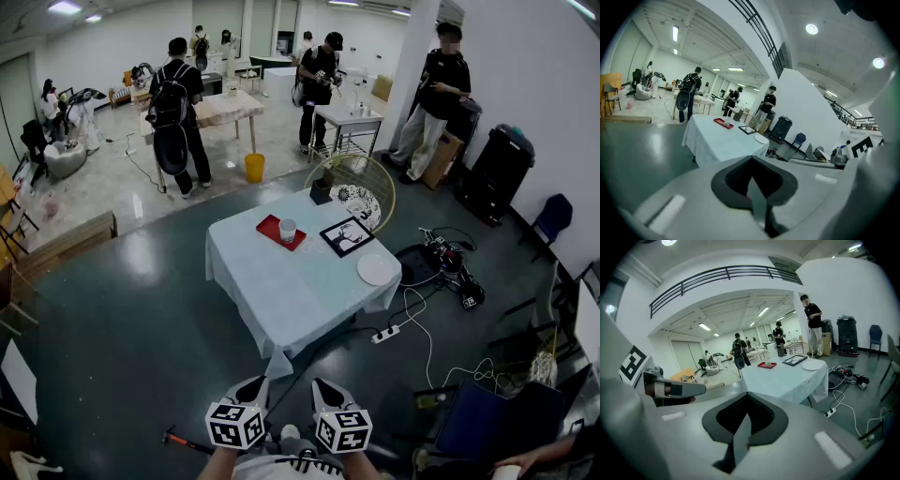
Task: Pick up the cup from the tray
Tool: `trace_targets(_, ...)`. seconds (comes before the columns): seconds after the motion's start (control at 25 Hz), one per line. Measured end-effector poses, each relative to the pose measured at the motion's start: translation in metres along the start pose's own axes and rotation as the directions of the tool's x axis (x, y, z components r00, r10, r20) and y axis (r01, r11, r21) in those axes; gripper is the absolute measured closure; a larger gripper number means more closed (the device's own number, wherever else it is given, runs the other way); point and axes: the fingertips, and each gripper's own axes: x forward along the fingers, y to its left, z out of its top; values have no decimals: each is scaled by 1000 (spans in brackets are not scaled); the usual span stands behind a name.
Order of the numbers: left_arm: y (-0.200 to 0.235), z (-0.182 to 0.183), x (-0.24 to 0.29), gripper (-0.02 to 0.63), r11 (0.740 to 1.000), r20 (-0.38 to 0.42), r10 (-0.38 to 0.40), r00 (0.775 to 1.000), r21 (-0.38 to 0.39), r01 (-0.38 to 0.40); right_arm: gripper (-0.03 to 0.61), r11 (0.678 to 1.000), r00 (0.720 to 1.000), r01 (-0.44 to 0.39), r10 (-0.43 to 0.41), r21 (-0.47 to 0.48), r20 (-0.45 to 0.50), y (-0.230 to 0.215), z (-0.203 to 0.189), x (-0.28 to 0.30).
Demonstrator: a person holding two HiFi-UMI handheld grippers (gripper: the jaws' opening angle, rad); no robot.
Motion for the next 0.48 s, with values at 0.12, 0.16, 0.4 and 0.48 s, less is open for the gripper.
trace_targets(0.12, 0, -1, -1, 614, 1000, 8, 8, 1000, -2, -8, 555, 1000, 1000, 1, -1, -9, 1, 0, -1, -1)
trace_targets(0.16, 1, -1, -1, 614, 1000, 10, 13, 1000, -4, -13, 555, 1000, 1000, 5, -5, -11, 3, -1, -1, -2)
trace_targets(0.4, -1, -2, 0, 614, 1000, 7, 21, 1000, 0, -21, 555, 1000, 1000, 17, -17, -20, 12, -8, 2, -1)
trace_targets(0.48, -1, -2, 1, 614, 1000, 8, 24, 1000, -1, -24, 555, 1000, 1000, 10, -9, -22, 12, -9, 2, 0)
